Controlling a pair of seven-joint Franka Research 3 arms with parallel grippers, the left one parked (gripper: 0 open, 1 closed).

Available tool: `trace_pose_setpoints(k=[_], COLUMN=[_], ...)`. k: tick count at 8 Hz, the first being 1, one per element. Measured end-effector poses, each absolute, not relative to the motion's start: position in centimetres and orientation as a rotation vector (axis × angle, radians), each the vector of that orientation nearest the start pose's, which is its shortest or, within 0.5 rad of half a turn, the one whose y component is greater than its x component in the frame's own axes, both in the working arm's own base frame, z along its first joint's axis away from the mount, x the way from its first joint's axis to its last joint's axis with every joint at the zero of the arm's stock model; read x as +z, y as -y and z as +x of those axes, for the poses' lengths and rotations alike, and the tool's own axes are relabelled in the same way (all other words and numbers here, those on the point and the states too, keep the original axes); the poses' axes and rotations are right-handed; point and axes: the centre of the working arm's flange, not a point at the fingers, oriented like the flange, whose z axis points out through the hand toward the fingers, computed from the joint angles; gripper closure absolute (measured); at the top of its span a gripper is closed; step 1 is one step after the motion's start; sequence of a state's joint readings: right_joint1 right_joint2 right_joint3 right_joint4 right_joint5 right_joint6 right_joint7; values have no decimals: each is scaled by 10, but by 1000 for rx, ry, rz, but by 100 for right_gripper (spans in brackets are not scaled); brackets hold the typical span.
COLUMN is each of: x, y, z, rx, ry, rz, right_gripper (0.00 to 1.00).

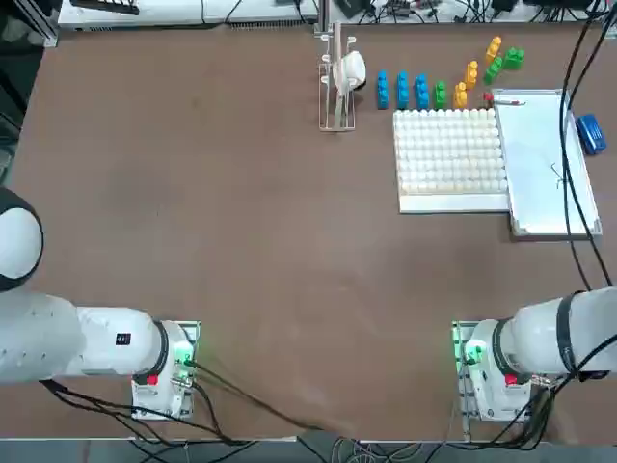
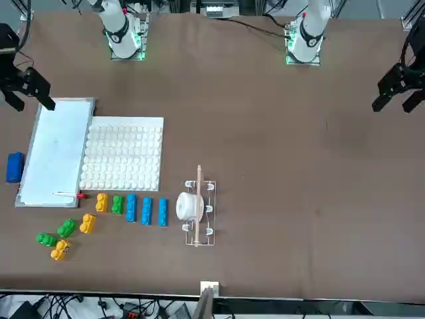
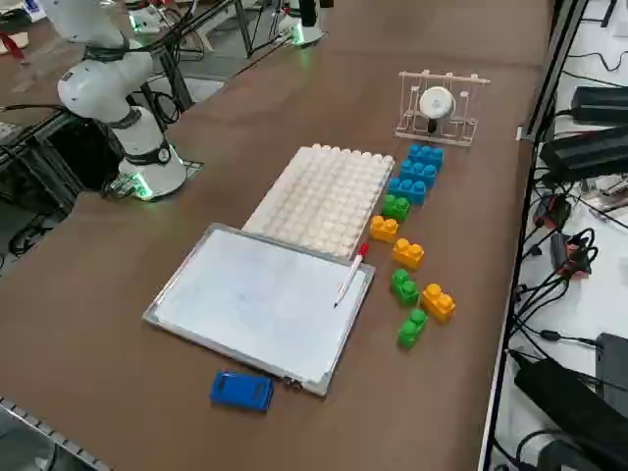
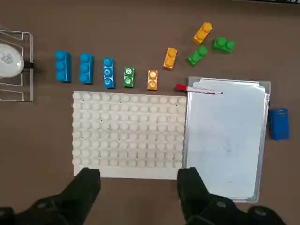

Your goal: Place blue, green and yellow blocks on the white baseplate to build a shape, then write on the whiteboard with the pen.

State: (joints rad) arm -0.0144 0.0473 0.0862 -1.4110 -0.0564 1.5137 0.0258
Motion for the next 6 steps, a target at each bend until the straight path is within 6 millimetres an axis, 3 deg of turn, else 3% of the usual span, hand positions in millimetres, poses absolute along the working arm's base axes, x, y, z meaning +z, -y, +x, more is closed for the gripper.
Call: trace_pose_setpoints(k=[4,6], x=[667,648], y=[-34,-38], z=[563,567], rx=[-88,-11], ry=[72,86], rz=[-3188,-3188], right_gripper=[0,0])
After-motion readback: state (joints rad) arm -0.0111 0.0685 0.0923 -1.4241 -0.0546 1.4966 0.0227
